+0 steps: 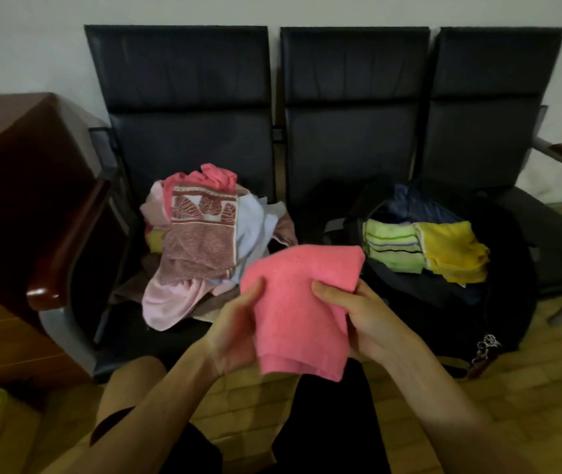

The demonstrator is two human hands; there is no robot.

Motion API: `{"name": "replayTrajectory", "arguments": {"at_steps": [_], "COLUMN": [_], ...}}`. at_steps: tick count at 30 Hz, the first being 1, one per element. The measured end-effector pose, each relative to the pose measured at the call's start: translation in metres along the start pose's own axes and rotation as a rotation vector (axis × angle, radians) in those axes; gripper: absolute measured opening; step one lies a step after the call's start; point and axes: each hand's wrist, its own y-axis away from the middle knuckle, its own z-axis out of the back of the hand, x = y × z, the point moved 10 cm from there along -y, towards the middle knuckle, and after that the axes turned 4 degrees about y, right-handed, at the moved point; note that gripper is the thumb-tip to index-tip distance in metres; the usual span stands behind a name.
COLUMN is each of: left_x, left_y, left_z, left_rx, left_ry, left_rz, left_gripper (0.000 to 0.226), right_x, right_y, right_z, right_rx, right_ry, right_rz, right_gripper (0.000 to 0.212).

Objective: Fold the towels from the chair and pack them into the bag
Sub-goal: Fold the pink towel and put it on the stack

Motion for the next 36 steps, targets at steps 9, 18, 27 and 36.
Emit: {"name": "replayTrajectory", "arguments": {"at_steps": [9, 18, 27, 36], "left_x": [0.038, 0.033, 0.016, 0.028], "left_y": [-0.120, -0.303, -0.436, -0.463], "left_z": [-0.033, -0.094, -0.062, -0.028], "left_rx": [-0.205, -0.171, -0.252, -0.361], "left_ry": [-0.459, -0.577, -0.785, -1.049], "left_rz": [-0.031, -0.086, -0.175, -0.054], "left_gripper": [0.037, 0.040, 0.046, 0.059], "right_x": [-0.038, 0.027, 0.045, 0.017], "right_y": [-0.011, -0.112, -0.259, -0.285], "right_z": [0.193, 0.340, 0.408, 0.431], "right_rx": [-0.349, -0.463, -0.419, -0.474], "right_ry": [0.116, 0.249, 0.807, 0.928], "right_rz": [-0.116, 0.008, 0.129, 0.043], "right_gripper": [0.045, 0.055, 0.048, 0.051]}}
